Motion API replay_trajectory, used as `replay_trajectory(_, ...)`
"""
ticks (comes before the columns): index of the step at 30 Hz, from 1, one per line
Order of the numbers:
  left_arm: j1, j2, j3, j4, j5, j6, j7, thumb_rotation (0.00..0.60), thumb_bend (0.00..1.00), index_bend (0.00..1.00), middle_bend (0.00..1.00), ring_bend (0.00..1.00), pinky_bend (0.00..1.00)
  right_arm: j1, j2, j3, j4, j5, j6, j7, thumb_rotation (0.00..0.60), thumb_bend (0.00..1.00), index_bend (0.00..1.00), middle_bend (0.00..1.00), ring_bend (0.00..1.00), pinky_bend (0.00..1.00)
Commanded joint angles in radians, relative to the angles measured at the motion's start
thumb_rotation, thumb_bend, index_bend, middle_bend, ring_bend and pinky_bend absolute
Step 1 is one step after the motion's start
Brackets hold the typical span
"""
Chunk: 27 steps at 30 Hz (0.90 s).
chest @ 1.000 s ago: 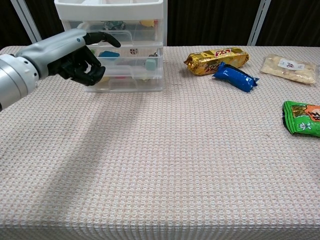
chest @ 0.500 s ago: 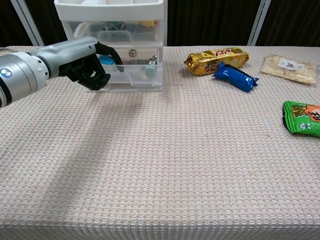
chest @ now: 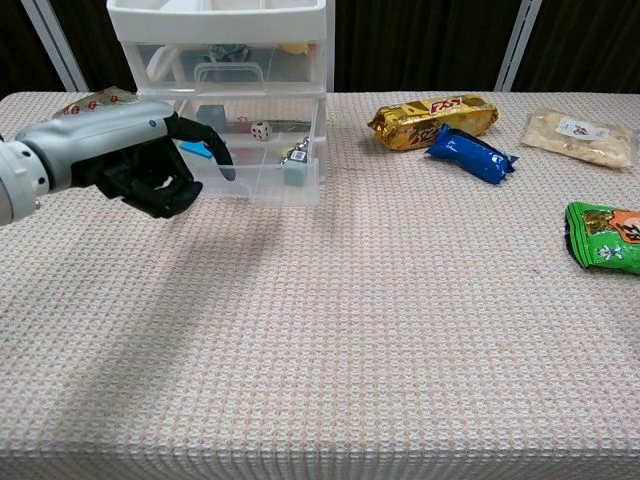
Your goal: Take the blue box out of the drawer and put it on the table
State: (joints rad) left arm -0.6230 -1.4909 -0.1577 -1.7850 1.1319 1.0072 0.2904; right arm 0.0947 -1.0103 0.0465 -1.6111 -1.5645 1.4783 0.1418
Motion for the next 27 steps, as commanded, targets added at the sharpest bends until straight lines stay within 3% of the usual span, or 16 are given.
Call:
replay_trajectory(1,-0.001,-0.003,0.006,-0.003,-0.005,0.001,0.001,0.600,0.56,0.34,0.85,0.95,1.00,-0.001,0.001,0.000,-0.002,0.000,0.002,0.000,0.600,0.18,0.00,0.00,0.00,0.00)
replay_trajectory(8,0.005,0.024,0.020,-0.048,0.014,0.029,0.018,0.600,0.56,0.18,0.82,0.94,1.00,-0.005,0.006,0.000,-0.002,0.000,0.010,0.005,0.600,0.18,0.00,0.00,0.00,0.00)
replay_trajectory(15,0.019,0.112,0.029,-0.136,0.096,0.096,0.075,0.600,0.54,0.20,0.82,0.94,1.00,-0.009,0.007,-0.002,0.005,-0.004,0.015,0.016,0.600,0.18,0.00,0.00,0.00,0.00)
replay_trajectory(20,-0.039,0.159,-0.033,-0.107,0.143,0.105,0.183,0.600,0.38,0.31,0.83,0.94,1.00,-0.014,0.010,-0.007,0.006,-0.013,0.025,0.022,0.600,0.18,0.00,0.00,0.00,0.00)
replay_trajectory(24,-0.122,0.146,-0.076,0.001,0.134,0.053,0.280,0.600,0.19,0.34,0.84,0.95,1.00,-0.023,0.012,-0.010,0.007,-0.020,0.041,0.028,0.600,0.18,0.00,0.00,0.00,0.00)
replay_trajectory(27,-0.175,0.126,-0.078,0.084,0.132,0.003,0.331,0.600,0.15,0.34,0.84,0.95,1.00,-0.030,0.015,-0.011,0.007,-0.016,0.047,0.030,0.600,0.18,0.00,0.00,0.00,0.00)
